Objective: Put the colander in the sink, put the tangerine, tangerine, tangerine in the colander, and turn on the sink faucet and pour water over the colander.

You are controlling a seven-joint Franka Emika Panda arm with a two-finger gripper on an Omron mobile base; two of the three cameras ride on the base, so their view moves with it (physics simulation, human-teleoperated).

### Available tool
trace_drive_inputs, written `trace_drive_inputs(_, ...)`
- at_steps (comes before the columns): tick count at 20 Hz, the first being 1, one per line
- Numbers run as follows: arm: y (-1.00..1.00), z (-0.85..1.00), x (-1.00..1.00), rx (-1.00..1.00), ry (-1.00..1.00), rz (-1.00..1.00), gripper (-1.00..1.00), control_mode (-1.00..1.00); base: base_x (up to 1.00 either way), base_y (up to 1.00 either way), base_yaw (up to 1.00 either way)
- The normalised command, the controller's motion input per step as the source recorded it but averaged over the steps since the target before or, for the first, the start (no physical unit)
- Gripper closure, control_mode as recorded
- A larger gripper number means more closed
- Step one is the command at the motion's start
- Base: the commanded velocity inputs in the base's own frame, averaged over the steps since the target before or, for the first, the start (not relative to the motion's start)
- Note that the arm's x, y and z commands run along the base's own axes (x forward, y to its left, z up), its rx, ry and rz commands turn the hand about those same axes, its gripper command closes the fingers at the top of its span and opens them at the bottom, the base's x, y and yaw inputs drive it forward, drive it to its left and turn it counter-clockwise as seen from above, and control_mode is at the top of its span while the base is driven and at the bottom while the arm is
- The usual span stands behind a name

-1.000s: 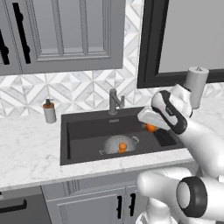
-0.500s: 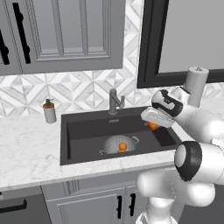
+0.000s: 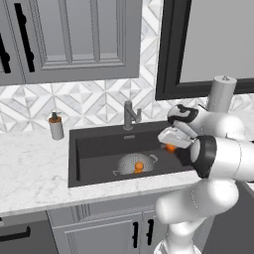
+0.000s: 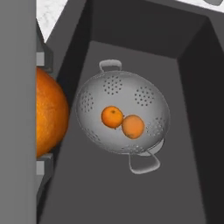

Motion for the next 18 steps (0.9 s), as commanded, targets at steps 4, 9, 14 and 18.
trace_drive_inputs(4, 0.31, -0.37, 0.0, 0.01, 0.0, 0.12, 1.0, -1.0, 0.0, 0.0, 0.0)
trace_drive_inputs(9, 0.41, -0.33, 0.01, 0.02, 0.0, 0.1, 1.0, -1.0, 0.0, 0.0, 0.0)
trace_drive_inputs(14, 0.16, -0.35, 0.14, 0.03, 0.0, 0.06, 1.0, -1.0, 0.0, 0.0, 0.0)
trace_drive_inputs(18, 0.1, -0.29, 0.16, 0.04, 0.0, 0.06, 1.0, -1.0, 0.0, 0.0, 0.0)
